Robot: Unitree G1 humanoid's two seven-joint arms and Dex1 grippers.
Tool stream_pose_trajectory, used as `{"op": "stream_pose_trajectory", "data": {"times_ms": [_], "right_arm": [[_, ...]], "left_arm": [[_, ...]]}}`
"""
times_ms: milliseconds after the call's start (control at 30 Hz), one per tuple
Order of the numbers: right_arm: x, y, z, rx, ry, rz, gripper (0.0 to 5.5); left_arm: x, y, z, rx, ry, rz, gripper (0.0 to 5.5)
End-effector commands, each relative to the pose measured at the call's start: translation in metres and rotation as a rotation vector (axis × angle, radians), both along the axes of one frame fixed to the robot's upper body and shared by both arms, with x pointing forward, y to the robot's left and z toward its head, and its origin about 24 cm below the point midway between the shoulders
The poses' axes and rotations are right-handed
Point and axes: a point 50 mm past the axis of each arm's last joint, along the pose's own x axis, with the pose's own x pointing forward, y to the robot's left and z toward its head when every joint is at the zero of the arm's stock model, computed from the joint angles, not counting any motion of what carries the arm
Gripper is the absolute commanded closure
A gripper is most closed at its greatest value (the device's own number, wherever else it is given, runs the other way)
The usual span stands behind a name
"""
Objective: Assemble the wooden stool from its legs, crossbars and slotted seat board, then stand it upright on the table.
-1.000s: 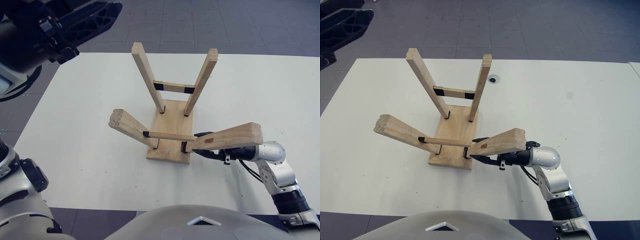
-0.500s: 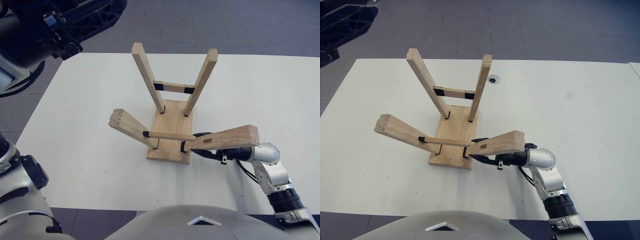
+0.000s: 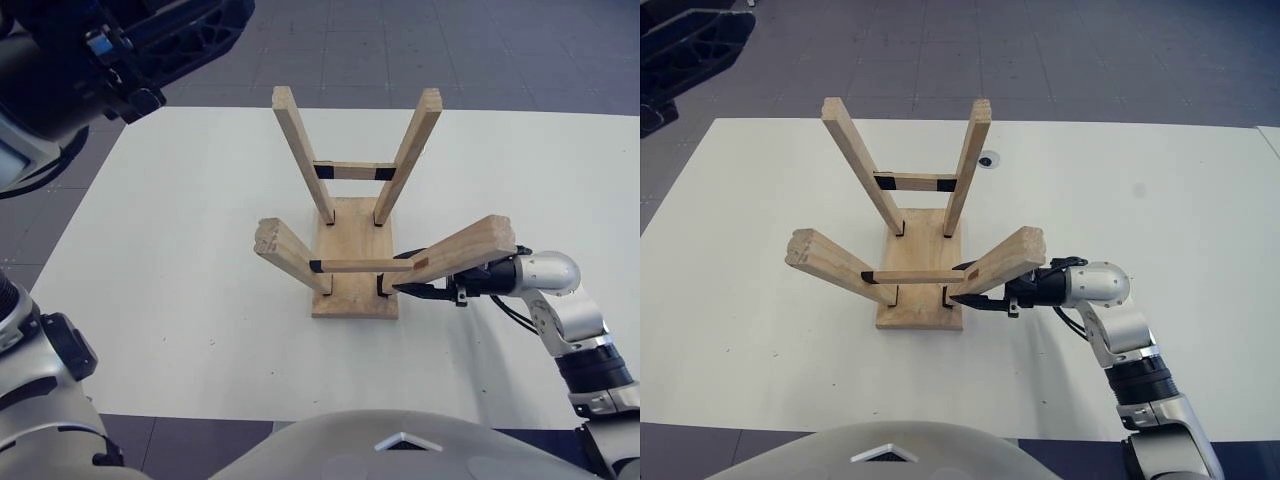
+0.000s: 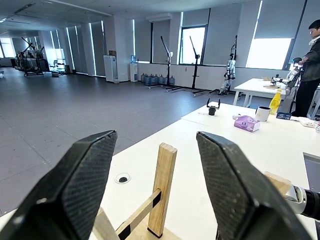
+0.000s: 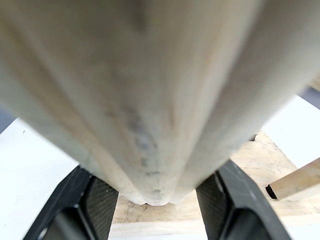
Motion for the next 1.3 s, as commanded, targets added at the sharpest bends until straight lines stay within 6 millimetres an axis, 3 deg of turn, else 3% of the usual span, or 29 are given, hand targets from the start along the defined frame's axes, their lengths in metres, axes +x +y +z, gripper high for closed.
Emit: {"op": "stream_pose_trajectory", "data": {"times_ms": [33,600,767,867,967,1067,1167,1300], "right_arm": [[-0.005,-0.002,-0.002,-0.052,0.015,0.005,3.47],[-0.010,-0.002,-0.020,-0.234,0.049,-0.022,3.47],[-0.007,-0.005,-0.028,-0.311,0.082,-0.069,3.47],[-0.004,-0.004,-0.030,-0.318,0.080,-0.087,3.47],[-0.001,-0.003,-0.030,-0.315,0.076,-0.095,3.47],[0.002,-0.004,-0.031,-0.315,0.073,-0.106,3.47],[0.004,-0.004,-0.031,-0.309,0.069,-0.120,3.47],[0.010,0.001,-0.036,-0.298,0.067,-0.161,3.47]], "left_arm": [[-0.001,0.000,-0.001,-0.007,-0.002,0.014,2.57],[-0.003,-0.020,0.006,0.009,-0.028,0.045,2.57],[0.005,-0.046,-0.014,0.180,0.017,0.143,2.57],[0.004,-0.075,-0.032,0.188,0.056,0.165,2.57],[-0.002,-0.104,-0.047,0.311,0.047,0.180,2.57],[-0.006,-0.124,-0.036,0.249,0.029,0.207,2.57],[-0.001,-0.118,-0.019,0.309,-0.085,0.367,2.57],[0.007,-0.105,-0.009,0.296,-0.094,0.486,2.57]]}}
